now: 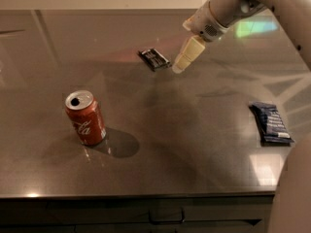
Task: Pick rxbar chocolate
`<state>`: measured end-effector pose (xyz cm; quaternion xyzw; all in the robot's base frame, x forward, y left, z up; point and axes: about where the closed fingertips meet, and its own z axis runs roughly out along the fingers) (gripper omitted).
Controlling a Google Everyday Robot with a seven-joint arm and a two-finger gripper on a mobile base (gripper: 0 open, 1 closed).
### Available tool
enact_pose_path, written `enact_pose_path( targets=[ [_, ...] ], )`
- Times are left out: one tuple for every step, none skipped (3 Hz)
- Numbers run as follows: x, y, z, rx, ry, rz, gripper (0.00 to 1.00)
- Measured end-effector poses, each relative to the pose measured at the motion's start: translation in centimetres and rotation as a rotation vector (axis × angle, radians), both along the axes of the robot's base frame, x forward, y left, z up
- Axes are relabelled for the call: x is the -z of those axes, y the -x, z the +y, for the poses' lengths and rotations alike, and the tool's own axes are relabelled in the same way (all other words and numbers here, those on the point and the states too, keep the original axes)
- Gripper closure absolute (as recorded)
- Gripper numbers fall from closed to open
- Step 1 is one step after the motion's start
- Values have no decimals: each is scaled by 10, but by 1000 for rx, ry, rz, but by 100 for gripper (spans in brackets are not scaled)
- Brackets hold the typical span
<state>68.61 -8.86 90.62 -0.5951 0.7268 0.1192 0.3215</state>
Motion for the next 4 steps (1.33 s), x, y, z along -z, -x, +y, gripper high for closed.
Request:
enact_pose_path(
  targets=[
    [9, -21, 4, 70, -28, 31, 0],
    [15, -37, 14, 115, -54, 61, 0],
    [21, -46, 27, 131, -71, 89, 0],
    [24, -50, 35, 139, -80, 105, 0]
  ],
)
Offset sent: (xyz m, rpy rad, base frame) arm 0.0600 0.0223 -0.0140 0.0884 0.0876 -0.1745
